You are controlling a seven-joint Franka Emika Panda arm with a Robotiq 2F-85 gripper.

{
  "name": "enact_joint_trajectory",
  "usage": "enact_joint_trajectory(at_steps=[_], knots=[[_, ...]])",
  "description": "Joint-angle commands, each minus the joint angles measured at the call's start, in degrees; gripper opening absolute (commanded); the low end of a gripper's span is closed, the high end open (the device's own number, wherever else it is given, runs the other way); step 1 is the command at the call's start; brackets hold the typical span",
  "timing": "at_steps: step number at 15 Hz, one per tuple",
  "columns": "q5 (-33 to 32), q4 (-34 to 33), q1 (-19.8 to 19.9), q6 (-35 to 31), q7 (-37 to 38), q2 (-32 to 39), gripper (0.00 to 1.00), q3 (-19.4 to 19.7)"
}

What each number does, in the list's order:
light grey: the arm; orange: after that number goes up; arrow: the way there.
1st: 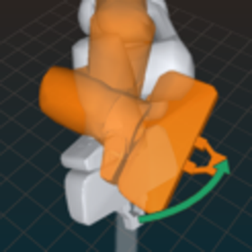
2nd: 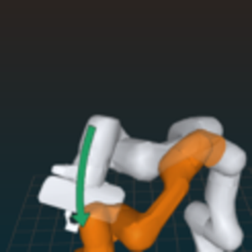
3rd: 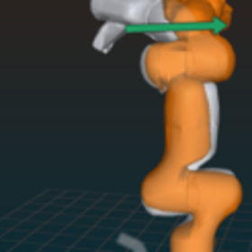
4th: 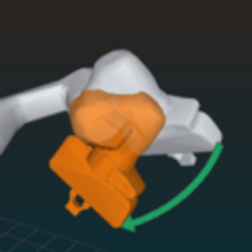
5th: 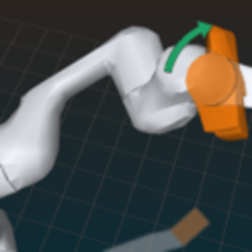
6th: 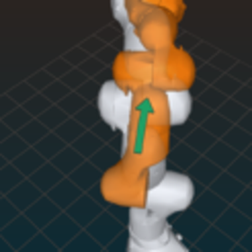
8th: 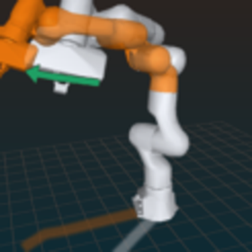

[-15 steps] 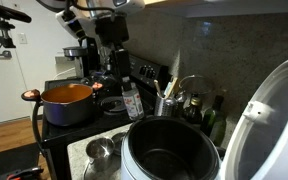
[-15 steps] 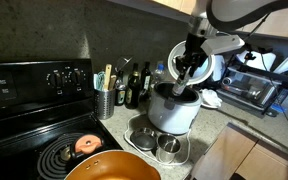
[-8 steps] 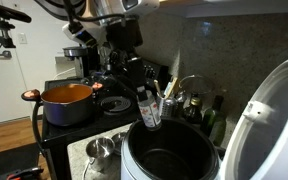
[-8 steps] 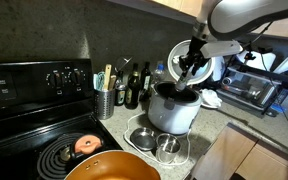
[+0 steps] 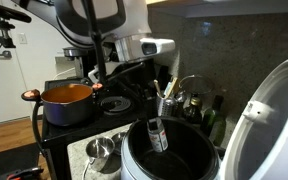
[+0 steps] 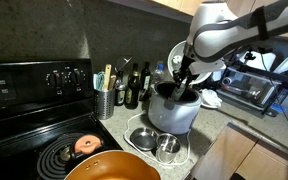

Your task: Remove the jar from the silver pot and put it inside the rice cooker

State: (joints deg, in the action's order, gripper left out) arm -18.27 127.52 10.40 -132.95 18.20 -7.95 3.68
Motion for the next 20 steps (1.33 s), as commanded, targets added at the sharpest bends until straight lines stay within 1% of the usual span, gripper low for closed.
enact_joint_trajectory(at_steps=[1,7,14,15,16,20], knots=[[-0.7,-0.3,-0.3,-3.1,1.7,3.8,0.20,0.9],[-0.2,0.2,-0.9,-4.6,1.0,8.2,0.20,2.1],[0.0,-0.1,-1.4,-4.5,0.7,10.3,0.20,3.2],[0.1,-0.1,-1.4,-4.4,0.8,10.2,0.54,3.3],[0.2,-0.1,-1.4,-4.3,0.7,10.2,0.72,3.3],[0.1,-0.3,-1.6,-3.9,0.8,10.1,0.99,3.2]])
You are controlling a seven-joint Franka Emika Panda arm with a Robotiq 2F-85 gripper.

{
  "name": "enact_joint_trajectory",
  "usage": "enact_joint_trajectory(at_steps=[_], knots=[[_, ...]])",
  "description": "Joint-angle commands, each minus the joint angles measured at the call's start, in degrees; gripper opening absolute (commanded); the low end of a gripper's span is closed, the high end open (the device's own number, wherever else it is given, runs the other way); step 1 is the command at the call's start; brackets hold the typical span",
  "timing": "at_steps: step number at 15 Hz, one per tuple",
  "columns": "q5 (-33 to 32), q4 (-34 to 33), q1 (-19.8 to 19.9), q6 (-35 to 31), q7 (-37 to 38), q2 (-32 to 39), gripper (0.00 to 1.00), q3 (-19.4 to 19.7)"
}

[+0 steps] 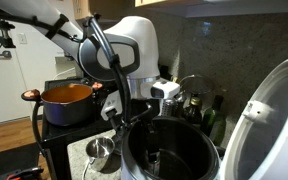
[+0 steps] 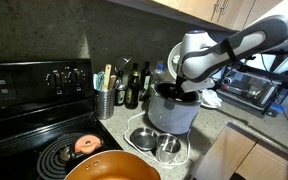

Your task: Remove the jar from the silver pot and put it inside the rice cooker

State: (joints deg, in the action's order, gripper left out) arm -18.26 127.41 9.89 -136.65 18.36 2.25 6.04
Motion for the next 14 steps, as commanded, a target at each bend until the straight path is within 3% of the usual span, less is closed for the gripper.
enact_joint_trajectory(at_steps=[1,14], knots=[[0.1,-0.2,-1.2,0.0,0.6,-0.2,1.00,0.7],[-3.8,-2.2,-5.8,6.4,3.3,-7.7,1.00,-3.0]])
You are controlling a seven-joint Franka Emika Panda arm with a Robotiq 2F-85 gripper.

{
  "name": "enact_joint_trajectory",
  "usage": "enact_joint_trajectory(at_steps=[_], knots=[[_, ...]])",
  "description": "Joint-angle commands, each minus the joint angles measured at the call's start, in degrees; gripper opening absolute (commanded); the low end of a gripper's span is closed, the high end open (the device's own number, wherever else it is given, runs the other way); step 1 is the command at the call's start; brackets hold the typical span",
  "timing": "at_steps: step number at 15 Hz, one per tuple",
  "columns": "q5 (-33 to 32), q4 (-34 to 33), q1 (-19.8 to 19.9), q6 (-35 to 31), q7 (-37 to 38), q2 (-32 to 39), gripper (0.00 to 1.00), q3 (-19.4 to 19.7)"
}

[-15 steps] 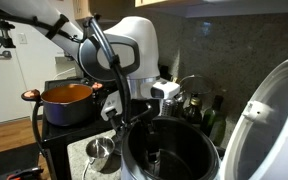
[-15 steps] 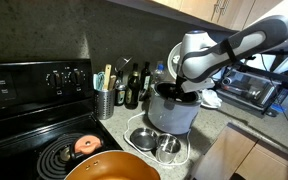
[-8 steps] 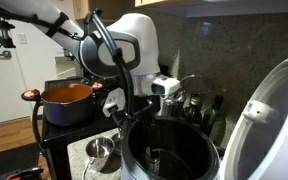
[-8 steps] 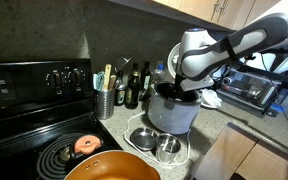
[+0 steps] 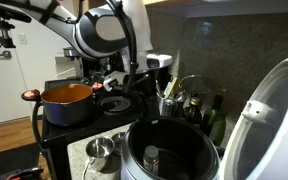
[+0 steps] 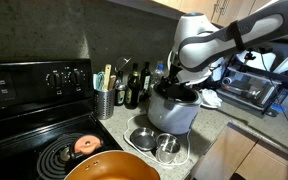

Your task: Remove the jar from the silver pot and put it inside the rice cooker

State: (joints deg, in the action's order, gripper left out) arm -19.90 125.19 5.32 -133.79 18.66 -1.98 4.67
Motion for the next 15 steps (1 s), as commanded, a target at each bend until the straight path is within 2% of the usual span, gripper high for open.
enact_joint_trajectory(at_steps=[1,7,15], knots=[[-2.3,0.0,-1.6,4.5,3.6,-4.5,1.00,-2.4],[2.3,-0.7,-4.1,15.4,0.6,-9.7,1.00,-6.6],[9.0,-3.0,-7.8,33.0,-5.1,-13.0,1.00,-9.7]])
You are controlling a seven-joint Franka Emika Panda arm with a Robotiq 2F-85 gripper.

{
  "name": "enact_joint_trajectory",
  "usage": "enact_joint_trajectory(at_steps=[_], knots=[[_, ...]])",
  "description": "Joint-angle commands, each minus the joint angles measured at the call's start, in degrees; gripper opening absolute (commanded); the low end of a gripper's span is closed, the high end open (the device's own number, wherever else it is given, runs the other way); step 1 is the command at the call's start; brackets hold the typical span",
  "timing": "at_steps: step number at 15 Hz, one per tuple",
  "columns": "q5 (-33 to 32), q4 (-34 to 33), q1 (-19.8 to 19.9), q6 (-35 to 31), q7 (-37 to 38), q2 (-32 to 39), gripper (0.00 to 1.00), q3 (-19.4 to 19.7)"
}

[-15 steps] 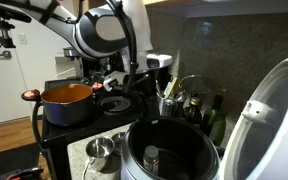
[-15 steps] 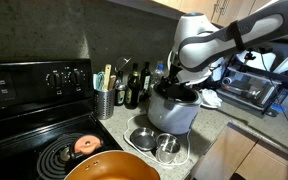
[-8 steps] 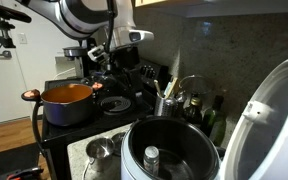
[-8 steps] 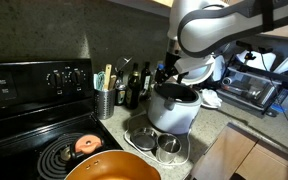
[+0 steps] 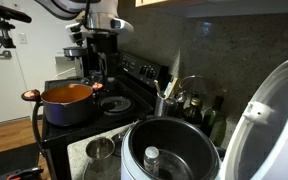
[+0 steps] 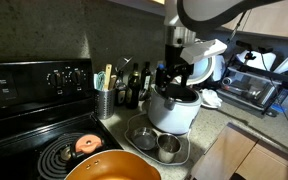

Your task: Remove the jar from the silver pot and put it inside the rice cooker

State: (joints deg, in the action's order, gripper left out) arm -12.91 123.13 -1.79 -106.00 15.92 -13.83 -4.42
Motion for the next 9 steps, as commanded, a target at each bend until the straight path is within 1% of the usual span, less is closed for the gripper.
enact_joint_trajectory(at_steps=[1,5,9], knots=[[2.6,-0.6,-1.1,6.4,-2.7,-1.5,1.00,-0.8],[7.0,2.9,-2.4,6.5,-6.0,-4.2,1.00,-0.8],[11.5,10.4,-4.6,3.8,-8.0,-9.5,1.00,-1.9]])
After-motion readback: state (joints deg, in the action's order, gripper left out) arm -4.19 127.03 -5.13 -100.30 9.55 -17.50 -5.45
